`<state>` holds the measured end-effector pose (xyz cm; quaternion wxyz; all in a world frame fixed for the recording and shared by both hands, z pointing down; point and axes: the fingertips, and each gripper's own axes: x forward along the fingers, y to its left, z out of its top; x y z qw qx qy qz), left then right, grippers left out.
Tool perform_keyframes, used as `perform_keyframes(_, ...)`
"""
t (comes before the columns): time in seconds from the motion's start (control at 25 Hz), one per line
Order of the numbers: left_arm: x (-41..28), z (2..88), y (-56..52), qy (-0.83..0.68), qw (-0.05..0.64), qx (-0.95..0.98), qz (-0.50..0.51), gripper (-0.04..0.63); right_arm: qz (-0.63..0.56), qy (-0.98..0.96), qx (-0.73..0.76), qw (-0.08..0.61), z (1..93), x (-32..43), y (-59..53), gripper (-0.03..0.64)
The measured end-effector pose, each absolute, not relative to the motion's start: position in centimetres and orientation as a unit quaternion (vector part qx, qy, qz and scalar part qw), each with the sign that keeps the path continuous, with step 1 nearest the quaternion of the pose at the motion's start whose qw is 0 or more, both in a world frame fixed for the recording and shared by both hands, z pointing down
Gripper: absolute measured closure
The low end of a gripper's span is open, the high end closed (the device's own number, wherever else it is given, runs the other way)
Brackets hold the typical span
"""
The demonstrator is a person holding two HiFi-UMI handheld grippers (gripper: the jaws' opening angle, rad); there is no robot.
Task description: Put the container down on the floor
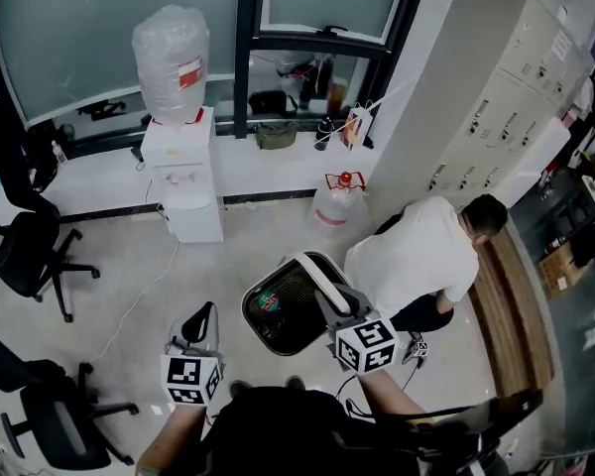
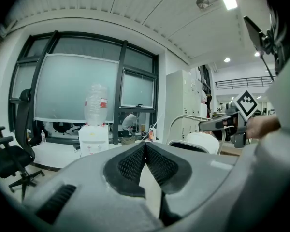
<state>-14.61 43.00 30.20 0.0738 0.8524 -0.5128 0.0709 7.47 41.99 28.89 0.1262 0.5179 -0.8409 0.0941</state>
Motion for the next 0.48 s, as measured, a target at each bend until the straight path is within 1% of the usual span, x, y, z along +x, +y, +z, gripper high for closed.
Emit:
perform_keyframes(0.24, -17.8, 31.1, 42.0, -0.508, 0.079, 0.856, 0.061, 0.584, 0.090, -0.833, 0.531, 0.125, 28.8, 5.7, 41.3, 0.551)
perform_keyframes(0.48, -18.9, 31.5, 41.1, -0.495, 0.085, 0.862, 0.060, 0.584, 0.093, -0.826, 0.542, 0.120, 28.4, 4.7, 39.8, 0.551)
